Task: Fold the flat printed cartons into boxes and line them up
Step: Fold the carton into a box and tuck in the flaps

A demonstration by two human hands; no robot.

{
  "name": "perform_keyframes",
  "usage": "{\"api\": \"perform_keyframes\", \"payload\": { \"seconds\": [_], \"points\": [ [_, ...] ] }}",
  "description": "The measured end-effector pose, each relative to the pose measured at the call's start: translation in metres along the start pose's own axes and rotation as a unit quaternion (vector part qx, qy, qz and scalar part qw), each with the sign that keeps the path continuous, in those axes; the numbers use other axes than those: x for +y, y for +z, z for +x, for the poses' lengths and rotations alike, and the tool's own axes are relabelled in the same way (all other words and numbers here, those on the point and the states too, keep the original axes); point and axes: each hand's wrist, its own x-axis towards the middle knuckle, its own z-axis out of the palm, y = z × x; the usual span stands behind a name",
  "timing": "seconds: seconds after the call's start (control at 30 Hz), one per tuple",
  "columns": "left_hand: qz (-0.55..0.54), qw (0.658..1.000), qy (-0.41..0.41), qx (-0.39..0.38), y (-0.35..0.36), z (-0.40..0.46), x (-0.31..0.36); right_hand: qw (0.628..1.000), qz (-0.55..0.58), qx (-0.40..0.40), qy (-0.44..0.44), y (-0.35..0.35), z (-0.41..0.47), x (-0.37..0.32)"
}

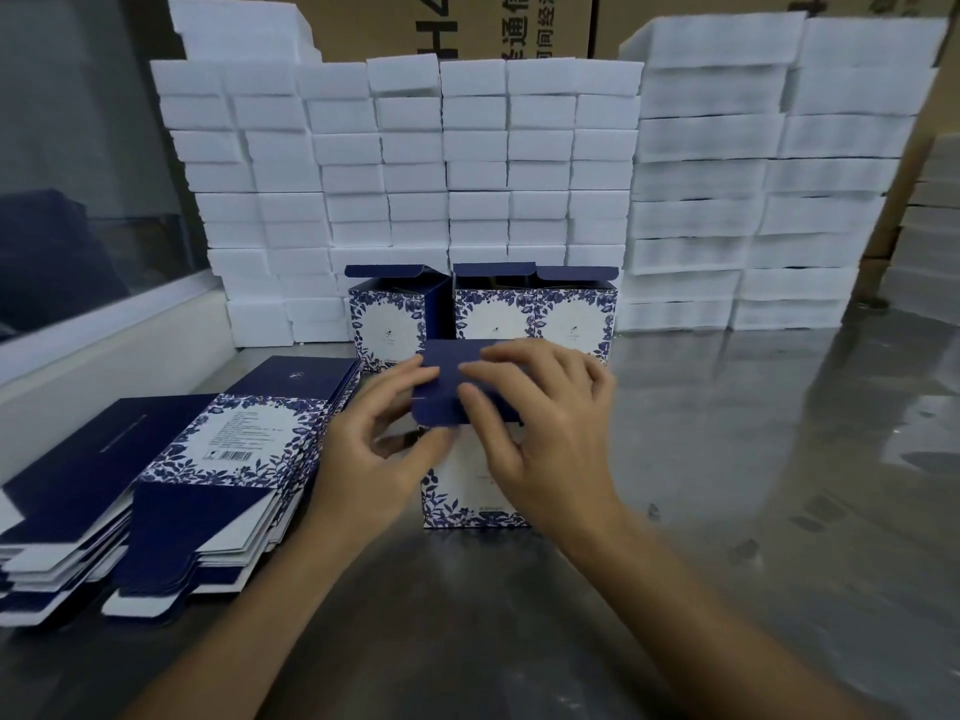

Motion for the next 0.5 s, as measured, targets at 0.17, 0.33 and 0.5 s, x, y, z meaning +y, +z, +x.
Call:
{"api": "perform_keyframes", "payload": {
  "seconds": [0.17, 0.33, 0.5],
  "points": [
    [0.036, 0.999, 0.02, -0.015, -0.0027, 0.0005, -0.0021, 0.999, -0.021, -0.046, 0.0, -0.0003, -0.0007, 0.0061],
    [0.12, 0.99, 0.07, 0.019, -0.0002, 0.0005, -0.0035, 0.997, -0.034, -0.063, 0.003, 0.0022, -0.001, 0.0008],
    [0.14, 0.983, 0.109, 0.051, 0.0056, 0.0019, -0.0051, 0.998, -0.019, -0.054, 0.017, 0.0051, -0.0006, -0.0005]
  ]
}}
